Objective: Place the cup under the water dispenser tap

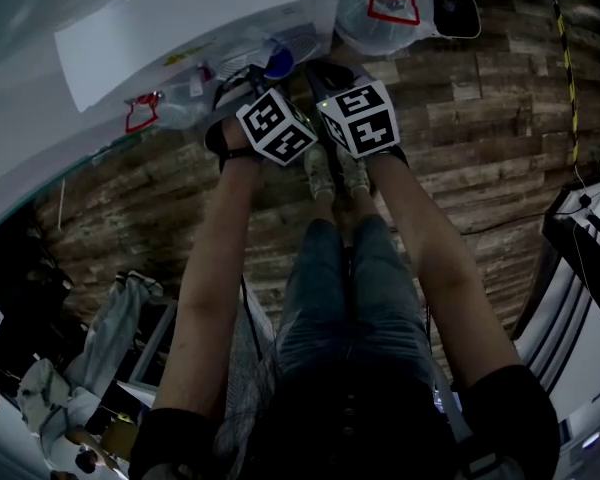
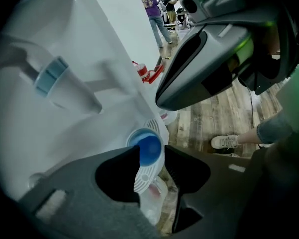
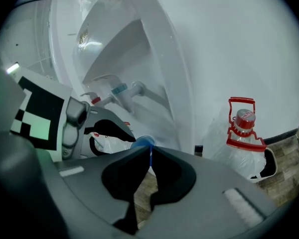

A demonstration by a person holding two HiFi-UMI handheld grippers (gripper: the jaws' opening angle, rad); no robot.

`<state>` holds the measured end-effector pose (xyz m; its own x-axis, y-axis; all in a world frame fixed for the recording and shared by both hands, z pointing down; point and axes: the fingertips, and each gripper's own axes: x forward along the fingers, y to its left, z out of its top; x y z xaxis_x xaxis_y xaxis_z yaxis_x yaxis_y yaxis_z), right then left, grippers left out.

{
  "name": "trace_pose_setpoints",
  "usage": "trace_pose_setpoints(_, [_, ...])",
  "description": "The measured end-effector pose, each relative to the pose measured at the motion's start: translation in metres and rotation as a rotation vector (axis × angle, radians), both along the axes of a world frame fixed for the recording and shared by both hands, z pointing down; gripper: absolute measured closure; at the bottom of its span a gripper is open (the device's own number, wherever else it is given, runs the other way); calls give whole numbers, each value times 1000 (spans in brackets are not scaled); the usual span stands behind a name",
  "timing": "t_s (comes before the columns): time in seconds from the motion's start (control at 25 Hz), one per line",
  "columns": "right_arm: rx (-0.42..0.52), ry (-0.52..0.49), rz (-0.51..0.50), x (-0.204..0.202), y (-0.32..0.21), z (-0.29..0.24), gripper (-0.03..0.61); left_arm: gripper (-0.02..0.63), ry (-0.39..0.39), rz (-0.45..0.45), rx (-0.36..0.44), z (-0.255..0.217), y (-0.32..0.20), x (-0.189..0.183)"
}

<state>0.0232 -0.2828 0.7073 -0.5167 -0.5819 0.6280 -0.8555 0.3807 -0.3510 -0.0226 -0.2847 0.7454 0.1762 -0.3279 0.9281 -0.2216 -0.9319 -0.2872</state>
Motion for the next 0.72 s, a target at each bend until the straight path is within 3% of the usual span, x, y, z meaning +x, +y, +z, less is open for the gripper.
trace_pose_setpoints(0.28, [21, 26, -21, 2, 1, -15, 574, 448, 43, -46, 14, -27, 9, -4])
trace_pose_setpoints(0.72, [84, 45, -86, -8, 18, -71, 561, 448, 238, -165, 75, -107, 22, 1])
